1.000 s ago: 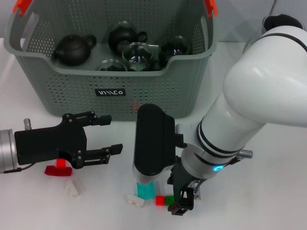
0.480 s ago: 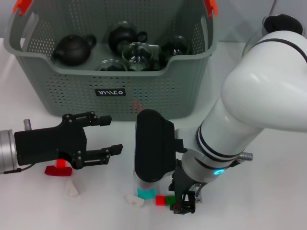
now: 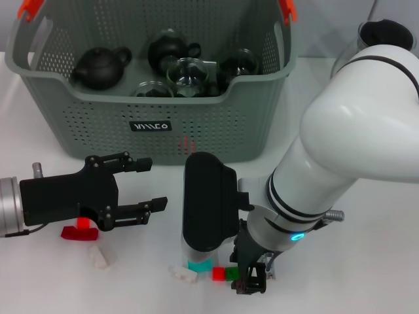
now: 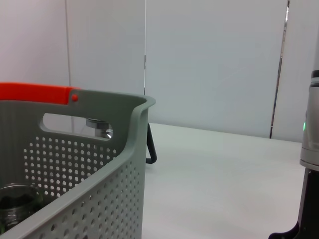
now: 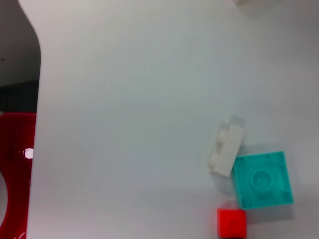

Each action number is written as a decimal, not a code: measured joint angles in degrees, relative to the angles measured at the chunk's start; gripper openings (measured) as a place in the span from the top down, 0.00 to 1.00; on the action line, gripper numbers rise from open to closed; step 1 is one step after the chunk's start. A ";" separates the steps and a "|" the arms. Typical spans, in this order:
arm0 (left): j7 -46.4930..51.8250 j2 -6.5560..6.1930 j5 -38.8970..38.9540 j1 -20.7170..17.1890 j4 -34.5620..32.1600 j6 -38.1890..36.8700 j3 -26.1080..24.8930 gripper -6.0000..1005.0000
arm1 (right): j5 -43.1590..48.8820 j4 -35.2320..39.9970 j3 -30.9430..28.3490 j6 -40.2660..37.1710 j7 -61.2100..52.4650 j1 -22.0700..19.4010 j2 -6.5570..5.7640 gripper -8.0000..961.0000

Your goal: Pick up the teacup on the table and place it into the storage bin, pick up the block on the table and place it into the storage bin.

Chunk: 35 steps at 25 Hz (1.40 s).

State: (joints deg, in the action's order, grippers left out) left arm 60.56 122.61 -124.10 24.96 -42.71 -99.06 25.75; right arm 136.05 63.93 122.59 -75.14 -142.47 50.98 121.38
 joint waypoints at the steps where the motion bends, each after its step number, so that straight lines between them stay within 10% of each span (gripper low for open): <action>1: 0.00 0.00 0.00 0.00 0.00 0.00 0.00 0.25 | 0.00 -0.08 0.01 0.00 -0.03 0.00 0.00 0.58; 24: -0.51 0.07 0.00 -0.22 0.09 -0.48 -0.81 0.25 | 2.13 0.67 -1.06 -2.24 -1.70 -0.07 -0.65 0.79; 35: -0.68 0.11 0.00 -0.66 0.08 -0.47 -1.34 0.25 | 6.44 12.83 -11.07 -10.17 -0.99 -5.05 -1.00 0.79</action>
State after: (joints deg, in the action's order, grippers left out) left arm 59.87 122.72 -124.10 24.29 -42.64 -99.53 24.41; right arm 142.49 76.76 111.52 -85.31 -143.46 45.93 120.37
